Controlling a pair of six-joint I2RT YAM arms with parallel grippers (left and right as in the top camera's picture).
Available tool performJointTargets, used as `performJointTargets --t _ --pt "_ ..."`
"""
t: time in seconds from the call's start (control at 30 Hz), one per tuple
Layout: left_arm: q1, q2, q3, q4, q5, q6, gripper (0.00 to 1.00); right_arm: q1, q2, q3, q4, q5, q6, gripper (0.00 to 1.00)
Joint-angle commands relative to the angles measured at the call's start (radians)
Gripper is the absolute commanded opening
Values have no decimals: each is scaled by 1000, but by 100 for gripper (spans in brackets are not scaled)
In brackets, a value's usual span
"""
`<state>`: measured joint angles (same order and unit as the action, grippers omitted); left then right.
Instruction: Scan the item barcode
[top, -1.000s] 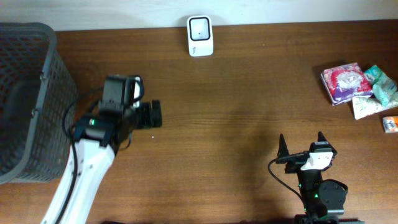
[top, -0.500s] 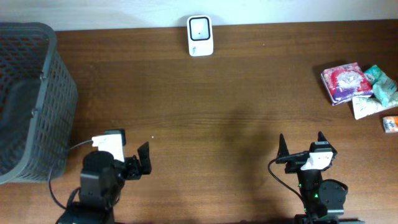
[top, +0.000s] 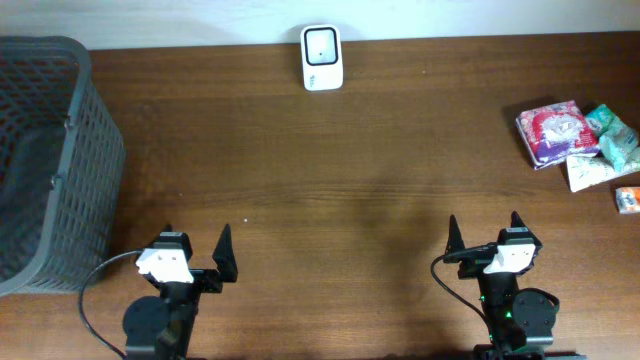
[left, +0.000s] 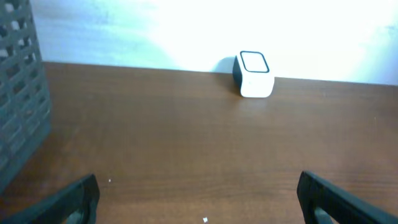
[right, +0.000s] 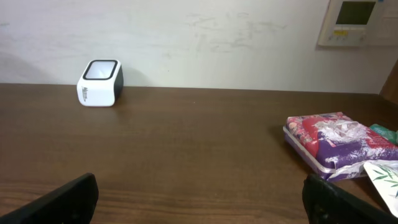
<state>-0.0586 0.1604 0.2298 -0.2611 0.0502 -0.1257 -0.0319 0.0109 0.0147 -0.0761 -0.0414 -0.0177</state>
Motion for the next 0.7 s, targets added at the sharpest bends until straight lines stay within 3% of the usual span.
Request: performJointTargets --t 0.0,0.2,0.37,0.47,0.67 --pt "5 -30 -100 167 40 63 99 6 -7 -9 -3 9 10 99" --pt "29 -58 -184 363 32 63 99 6 -7 -9 -3 9 10 99" --pt "29 -156 -222 327 23 60 99 6 -7 -9 -3 9 10 99" --pt "29 -156 -222 185 18 60 99 6 -7 -9 -3 9 10 99" --pt "29 -156 -222 181 16 60 99 6 -7 -9 -3 9 10 99"
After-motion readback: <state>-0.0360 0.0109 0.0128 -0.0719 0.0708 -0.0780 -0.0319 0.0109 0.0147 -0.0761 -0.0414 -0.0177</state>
